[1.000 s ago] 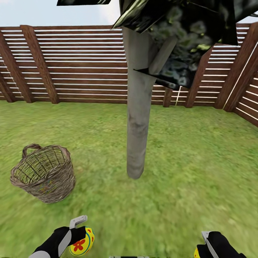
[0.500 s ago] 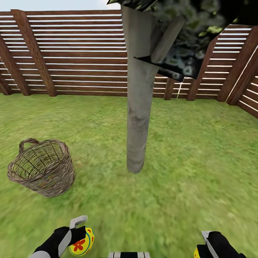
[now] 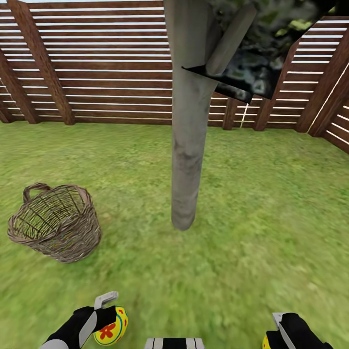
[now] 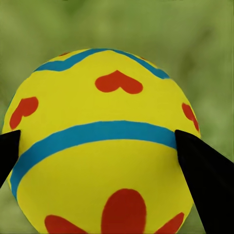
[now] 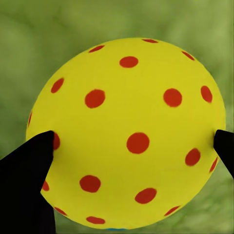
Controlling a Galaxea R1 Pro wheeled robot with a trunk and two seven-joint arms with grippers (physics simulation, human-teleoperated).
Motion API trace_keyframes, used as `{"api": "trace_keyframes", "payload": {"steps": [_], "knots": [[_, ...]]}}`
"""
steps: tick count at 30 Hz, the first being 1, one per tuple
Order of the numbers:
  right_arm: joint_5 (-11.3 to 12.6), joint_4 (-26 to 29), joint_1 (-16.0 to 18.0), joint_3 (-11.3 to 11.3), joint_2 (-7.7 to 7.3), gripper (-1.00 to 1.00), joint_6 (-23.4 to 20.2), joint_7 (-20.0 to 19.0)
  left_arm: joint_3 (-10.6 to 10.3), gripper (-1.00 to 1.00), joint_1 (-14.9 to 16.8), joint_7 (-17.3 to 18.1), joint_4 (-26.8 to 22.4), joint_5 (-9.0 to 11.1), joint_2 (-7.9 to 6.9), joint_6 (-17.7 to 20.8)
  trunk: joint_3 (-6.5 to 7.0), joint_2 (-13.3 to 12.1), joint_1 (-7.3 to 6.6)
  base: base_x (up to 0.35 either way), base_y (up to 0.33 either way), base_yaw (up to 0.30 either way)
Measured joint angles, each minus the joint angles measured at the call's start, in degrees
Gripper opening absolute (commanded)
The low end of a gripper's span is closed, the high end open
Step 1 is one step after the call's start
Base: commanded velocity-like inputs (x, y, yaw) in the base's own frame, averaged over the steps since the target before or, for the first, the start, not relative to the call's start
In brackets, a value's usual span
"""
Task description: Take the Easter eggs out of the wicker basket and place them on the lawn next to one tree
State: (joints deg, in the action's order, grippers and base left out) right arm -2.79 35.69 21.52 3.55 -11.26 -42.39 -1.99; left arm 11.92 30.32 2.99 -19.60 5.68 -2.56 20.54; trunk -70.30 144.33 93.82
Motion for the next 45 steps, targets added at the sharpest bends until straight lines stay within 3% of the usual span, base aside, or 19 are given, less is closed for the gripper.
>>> {"api": "trace_keyframes", "payload": {"steps": [1, 2, 11, 14, 19, 38, 45], "knots": [[0.00, 0.00, 0.00, 0.00, -0.01, -1.00, 0.01, 0.00, 0.00, 1.00, 0.00, 0.00, -0.02, 0.03, -0.01, -0.05, 0.00, 0.00, 0.00, 0.000, 0.000, 0.000], [-0.02, 0.00, 0.00, 0.00, -0.04, 1.00, 0.02, 0.00, 0.00, 1.00, 0.00, 0.00, -0.04, 0.06, 0.00, -0.08, 0.00, 0.00, 0.00, 0.000, 0.000, 0.000], [-0.08, 0.00, 0.00, -0.08, 0.26, 1.00, 0.03, 0.07, 0.06, 1.00, 0.00, 0.00, -0.09, 0.08, 0.02, -0.10, 0.00, 0.00, 0.00, 0.000, 0.000, 0.000], [-0.09, 0.00, 0.00, -0.13, 0.40, 1.00, 0.04, 0.08, 0.00, 1.00, 0.00, 0.00, 0.00, 0.05, 0.82, -0.01, 0.66, -0.04, -0.08, 0.000, 0.000, 0.000], [-0.10, 0.00, 0.00, -0.09, 0.42, 1.00, 0.04, 0.08, 0.04, 1.00, 0.00, -0.08, -0.26, 0.08, 0.79, 0.04, 1.77, -0.10, -0.21, -0.024, 0.000, 0.000], [0.00, -0.08, 0.00, -0.12, 0.34, 1.00, 0.03, -0.20, 0.50, 1.00, 0.00, -0.10, -0.17, 0.67, 0.78, -0.02, 5.98, -0.36, -0.66, -0.330, -0.007, 0.000], [-0.08, -0.18, 0.00, -0.10, 0.32, 1.00, 0.05, -0.08, 0.49, 1.00, 0.00, 0.24, -0.22, 1.09, 0.83, -0.01, 7.53, -0.45, -0.86, -0.078, 0.024, 0.000]]}}
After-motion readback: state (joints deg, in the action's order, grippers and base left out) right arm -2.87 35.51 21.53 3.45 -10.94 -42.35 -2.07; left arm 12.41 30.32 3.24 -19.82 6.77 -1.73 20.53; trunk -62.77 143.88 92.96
